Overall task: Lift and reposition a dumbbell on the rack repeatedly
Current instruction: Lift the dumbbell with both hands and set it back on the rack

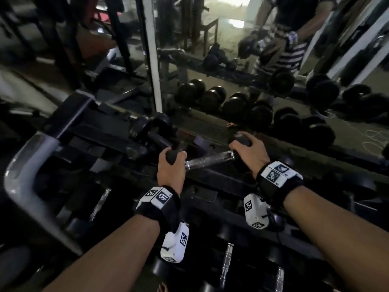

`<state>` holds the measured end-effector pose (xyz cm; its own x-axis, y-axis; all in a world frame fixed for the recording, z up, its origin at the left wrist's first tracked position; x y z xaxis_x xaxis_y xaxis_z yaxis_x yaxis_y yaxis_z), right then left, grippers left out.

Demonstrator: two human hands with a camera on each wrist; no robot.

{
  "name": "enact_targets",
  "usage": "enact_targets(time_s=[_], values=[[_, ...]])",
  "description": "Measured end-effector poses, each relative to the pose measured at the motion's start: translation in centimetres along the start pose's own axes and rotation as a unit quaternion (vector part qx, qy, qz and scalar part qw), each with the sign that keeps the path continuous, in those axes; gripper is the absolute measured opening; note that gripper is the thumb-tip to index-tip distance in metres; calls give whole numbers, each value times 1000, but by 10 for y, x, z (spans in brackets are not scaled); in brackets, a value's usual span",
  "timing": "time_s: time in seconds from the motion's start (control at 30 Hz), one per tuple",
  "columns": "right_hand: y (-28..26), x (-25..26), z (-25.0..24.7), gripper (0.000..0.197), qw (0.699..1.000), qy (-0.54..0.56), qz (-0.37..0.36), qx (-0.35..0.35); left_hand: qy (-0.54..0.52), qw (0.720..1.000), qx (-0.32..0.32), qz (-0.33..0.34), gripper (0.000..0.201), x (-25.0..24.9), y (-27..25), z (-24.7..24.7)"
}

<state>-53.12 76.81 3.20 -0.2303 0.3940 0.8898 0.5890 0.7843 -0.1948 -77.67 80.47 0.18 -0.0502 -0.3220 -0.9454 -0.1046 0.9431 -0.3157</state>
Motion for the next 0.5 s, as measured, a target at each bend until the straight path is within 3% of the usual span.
enact_targets(time_s=[0.27,0.5], values=[[53,7,29,50,985,-123,-71,99,-30,989,-132,-53,58,29,-24,11],[84,8,65,44,944,-226,-140,196,-46,967,-215,-128,63,69,-31,35]])
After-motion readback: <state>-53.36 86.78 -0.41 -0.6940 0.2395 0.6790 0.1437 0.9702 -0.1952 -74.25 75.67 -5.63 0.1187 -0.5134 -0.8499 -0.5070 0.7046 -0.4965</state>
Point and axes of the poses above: each hand's wrist, its own y-axis towards the middle knuckle, its own z-axis out of the palm, x = y × z, the point moved 6 cm from there along y, towards the middle knuckle, and after that the axes turned 1 degree about x, right-handed, at the moved point
